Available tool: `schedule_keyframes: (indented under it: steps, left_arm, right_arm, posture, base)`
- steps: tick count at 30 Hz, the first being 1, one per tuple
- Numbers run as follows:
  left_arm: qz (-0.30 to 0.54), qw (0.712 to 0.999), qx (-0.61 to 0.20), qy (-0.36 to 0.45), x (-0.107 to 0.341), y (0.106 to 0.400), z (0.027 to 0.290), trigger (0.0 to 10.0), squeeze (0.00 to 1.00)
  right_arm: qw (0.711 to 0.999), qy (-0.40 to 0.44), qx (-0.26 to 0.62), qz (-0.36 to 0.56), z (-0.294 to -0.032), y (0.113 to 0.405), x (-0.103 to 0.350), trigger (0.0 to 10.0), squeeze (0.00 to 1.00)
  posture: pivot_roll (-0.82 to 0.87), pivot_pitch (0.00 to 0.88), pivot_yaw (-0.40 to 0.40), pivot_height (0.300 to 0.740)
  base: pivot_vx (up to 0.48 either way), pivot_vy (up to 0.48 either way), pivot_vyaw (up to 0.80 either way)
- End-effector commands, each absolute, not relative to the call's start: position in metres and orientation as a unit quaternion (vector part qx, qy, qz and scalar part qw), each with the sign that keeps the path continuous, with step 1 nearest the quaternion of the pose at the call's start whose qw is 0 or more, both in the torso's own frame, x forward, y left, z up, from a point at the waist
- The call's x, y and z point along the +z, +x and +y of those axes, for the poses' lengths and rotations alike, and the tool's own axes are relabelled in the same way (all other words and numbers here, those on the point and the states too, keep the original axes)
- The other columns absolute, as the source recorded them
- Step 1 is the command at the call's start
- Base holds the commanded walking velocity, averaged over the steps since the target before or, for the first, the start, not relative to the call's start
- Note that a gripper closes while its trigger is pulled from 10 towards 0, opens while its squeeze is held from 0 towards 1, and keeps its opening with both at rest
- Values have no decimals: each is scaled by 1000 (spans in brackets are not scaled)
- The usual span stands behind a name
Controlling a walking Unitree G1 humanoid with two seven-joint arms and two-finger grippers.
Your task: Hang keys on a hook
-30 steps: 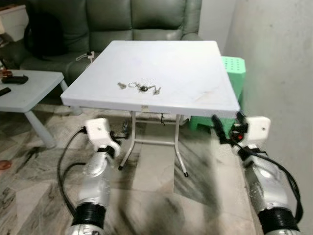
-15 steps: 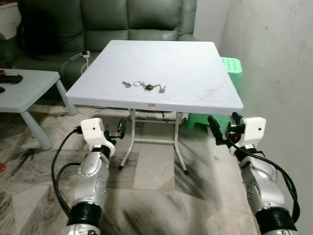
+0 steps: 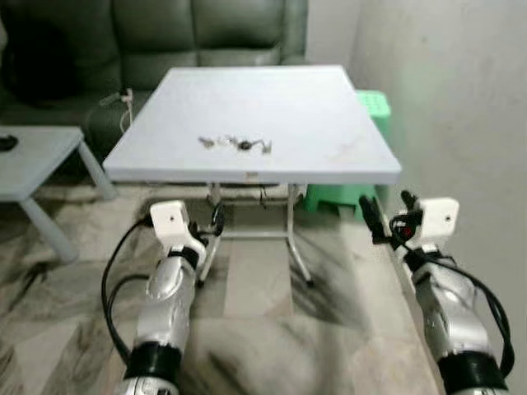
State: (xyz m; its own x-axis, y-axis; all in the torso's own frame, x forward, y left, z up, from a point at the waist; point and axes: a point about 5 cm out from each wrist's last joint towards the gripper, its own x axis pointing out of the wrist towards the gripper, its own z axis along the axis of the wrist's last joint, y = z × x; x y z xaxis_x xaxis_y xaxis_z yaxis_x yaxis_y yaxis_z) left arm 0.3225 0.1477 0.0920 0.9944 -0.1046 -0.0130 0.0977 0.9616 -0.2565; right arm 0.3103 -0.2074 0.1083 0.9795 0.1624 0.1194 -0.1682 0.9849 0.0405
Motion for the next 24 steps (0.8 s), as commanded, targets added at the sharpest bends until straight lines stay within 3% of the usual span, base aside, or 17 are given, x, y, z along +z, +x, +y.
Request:
schedule_keyframes:
  steps: [1, 24]
  left_arm:
    - [8, 992, -35, -123, 94, 322, 159, 10000, 0]
    - [10, 992, -27, -122, 92, 321, 159, 10000, 0]
  right_arm:
    - [992, 28, 104, -65, -197, 313, 113, 10000, 0]
    - [992, 28, 107, -62, -198, 311, 113, 10000, 0]
  posture:
    - [-24, 0, -22, 740]
    - [-26, 0, -23, 740]
  base:
    - [0, 428, 0]
    - [0, 419, 0]
